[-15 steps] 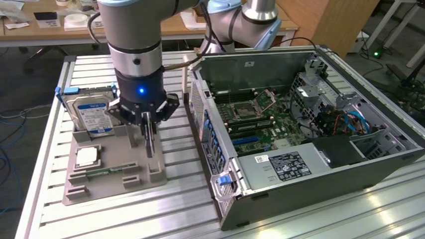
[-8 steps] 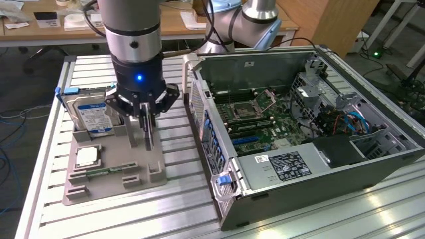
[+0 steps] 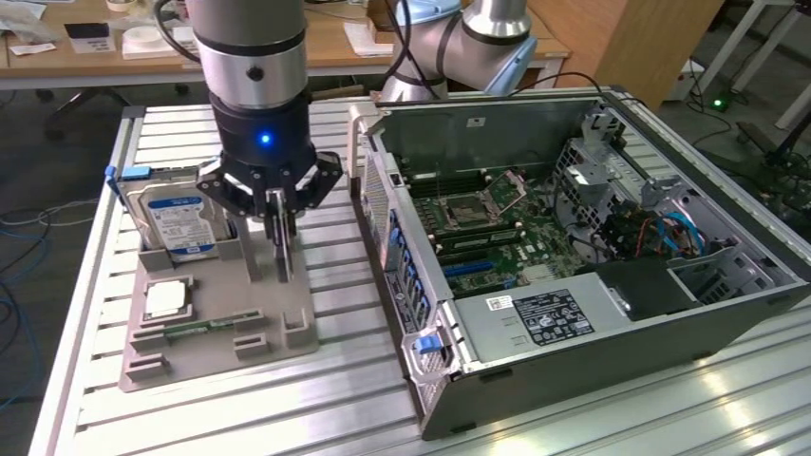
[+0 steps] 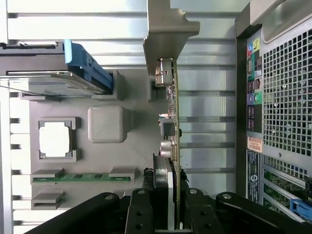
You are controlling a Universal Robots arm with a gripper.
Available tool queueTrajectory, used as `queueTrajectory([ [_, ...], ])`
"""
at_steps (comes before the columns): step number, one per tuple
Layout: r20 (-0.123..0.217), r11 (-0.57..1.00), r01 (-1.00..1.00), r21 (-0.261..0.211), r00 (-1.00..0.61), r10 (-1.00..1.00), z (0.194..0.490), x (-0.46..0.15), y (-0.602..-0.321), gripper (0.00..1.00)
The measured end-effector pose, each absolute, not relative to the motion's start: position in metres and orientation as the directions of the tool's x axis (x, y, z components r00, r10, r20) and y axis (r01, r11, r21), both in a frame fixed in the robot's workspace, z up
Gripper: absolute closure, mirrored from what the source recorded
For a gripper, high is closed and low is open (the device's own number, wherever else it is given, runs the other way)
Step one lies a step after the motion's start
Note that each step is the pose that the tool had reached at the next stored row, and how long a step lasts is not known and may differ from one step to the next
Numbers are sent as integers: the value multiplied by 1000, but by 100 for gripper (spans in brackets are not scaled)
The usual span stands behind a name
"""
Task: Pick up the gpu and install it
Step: 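Pick up the gpu and move the gpu toward the slot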
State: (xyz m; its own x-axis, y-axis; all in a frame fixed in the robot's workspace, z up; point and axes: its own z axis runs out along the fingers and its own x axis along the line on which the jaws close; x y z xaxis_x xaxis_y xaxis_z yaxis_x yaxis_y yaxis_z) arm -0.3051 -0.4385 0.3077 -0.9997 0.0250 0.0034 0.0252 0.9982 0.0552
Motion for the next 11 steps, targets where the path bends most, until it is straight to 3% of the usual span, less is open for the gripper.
queueTrajectory([
  [11, 3, 998, 25, 56, -1000, 25, 343, -305, -438, 72],
])
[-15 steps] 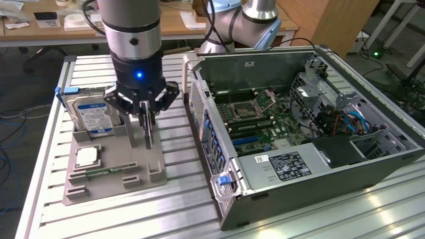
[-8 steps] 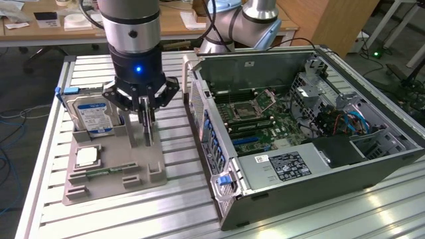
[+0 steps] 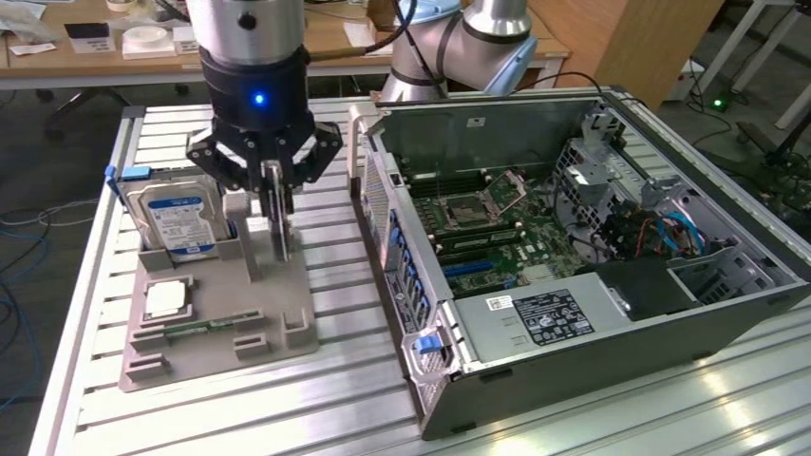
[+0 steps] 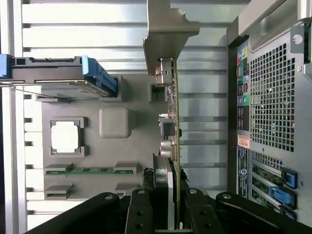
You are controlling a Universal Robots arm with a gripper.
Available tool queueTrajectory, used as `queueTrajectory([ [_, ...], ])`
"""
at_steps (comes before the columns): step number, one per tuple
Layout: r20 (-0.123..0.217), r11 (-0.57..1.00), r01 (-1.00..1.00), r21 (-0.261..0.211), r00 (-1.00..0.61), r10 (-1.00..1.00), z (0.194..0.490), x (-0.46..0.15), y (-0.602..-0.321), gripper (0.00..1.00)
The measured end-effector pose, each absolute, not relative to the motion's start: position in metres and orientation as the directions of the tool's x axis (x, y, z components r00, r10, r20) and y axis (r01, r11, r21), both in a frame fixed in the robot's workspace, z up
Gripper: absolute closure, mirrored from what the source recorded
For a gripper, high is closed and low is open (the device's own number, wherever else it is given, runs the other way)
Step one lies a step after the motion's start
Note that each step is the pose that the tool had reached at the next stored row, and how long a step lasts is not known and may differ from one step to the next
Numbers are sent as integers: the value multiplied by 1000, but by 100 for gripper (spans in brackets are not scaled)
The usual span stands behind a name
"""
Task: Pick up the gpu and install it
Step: 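Pick up the gpu and move the gpu toward the slot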
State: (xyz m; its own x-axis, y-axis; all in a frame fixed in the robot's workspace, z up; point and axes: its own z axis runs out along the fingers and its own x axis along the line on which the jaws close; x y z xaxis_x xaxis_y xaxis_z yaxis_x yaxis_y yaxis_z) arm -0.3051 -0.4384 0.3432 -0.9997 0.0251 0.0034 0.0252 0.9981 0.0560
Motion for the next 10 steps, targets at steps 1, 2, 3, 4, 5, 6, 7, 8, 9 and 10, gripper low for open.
queueTrajectory([
  [1, 3, 998, 25, 56, -1000, 25, 347, -305, -438, 72],
  [2, 4, 998, 25, 56, -1000, 25, 351, -305, -438, 72],
  [3, 3, 998, 25, 56, -1000, 25, 354, -305, -438, 72],
  [4, 3, 998, 25, 56, -1000, 25, 358, -305, -438, 72],
  [5, 3, 998, 25, 56, -1000, 25, 362, -305, -438, 72],
  [6, 3, 998, 25, 56, -1000, 25, 365, -305, -438, 72],
  [7, 4, 998, 25, 56, -1000, 25, 368, -305, -438, 72],
  [8, 3, 998, 25, 56, -1000, 25, 372, -305, -438, 72],
  [9, 3, 998, 25, 56, -1000, 25, 375, -305, -438, 72],
  [10, 3, 998, 25, 56, -1000, 25, 378, -305, -438, 72],
])
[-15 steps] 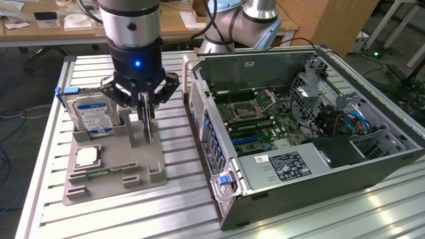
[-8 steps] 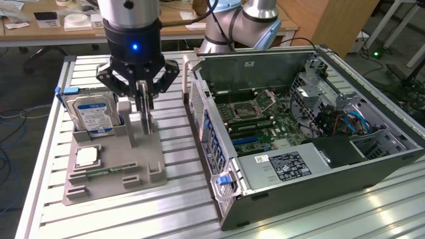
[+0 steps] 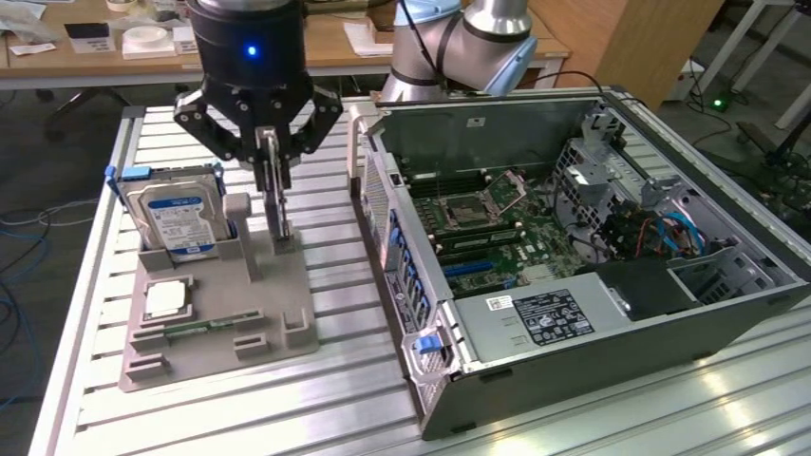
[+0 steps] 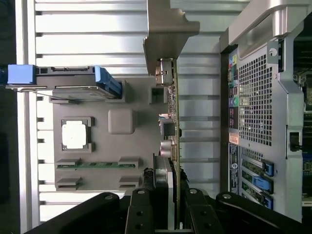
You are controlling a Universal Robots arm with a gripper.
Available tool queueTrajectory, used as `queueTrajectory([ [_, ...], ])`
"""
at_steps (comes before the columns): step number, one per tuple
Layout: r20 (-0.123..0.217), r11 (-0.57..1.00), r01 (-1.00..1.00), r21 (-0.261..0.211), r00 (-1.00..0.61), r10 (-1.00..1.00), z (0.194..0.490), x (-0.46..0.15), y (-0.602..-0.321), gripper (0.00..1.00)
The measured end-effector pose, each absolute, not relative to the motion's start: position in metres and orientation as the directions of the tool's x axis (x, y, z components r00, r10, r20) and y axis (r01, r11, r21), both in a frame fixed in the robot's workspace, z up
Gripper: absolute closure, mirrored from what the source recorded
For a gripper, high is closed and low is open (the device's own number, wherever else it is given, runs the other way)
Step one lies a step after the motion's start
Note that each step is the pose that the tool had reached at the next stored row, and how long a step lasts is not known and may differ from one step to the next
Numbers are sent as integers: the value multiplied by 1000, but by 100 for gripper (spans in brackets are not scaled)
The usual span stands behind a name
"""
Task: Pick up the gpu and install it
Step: 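Pick up the gpu and move the gpu toward the slot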
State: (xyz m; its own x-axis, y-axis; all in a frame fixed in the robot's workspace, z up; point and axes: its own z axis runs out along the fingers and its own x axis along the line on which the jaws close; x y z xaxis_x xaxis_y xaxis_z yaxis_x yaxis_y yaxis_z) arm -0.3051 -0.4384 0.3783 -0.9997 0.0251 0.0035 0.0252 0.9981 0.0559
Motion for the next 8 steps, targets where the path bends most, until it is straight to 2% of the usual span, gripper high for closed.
queueTrajectory([
  [8, 3, 998, 25, 56, -1000, 25, 402, -305, -438, 72],
])
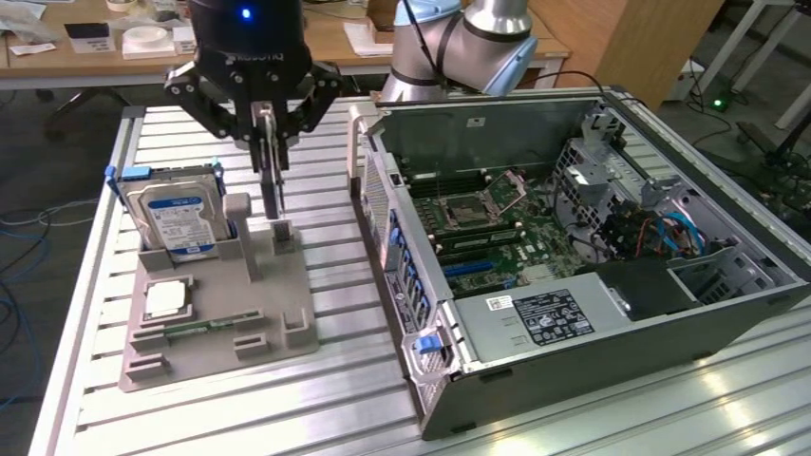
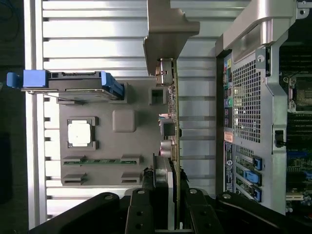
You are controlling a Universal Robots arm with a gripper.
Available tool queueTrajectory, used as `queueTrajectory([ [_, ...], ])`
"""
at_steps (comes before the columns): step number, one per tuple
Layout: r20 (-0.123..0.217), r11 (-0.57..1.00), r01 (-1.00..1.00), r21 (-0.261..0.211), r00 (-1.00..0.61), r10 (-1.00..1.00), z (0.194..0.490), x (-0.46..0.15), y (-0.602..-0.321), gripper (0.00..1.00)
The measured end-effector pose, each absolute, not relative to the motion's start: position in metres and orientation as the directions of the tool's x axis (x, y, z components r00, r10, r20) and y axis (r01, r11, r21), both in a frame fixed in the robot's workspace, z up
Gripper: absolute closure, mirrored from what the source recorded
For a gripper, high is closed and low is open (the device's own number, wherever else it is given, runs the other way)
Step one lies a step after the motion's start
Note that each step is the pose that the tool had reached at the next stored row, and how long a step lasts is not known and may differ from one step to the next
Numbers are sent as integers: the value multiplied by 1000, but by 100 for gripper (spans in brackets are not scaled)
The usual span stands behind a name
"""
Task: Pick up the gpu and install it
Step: 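Pick up the gpu and move the gpu toward the slot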
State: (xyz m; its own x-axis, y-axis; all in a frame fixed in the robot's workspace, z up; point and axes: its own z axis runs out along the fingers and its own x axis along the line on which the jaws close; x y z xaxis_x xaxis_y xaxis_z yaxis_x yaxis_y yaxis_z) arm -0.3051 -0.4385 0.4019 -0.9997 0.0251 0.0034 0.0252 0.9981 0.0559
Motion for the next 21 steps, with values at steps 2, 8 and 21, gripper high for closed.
queueTrajectory([
  [2, 3, 998, 25, 56, -1000, 25, 407, -305, -438, 72],
  [8, 3, 998, 25, 56, -1000, 25, 422, -305, -438, 72],
  [21, 4, 998, 25, 56, -1000, 25, 435, -304, -438, 72],
])
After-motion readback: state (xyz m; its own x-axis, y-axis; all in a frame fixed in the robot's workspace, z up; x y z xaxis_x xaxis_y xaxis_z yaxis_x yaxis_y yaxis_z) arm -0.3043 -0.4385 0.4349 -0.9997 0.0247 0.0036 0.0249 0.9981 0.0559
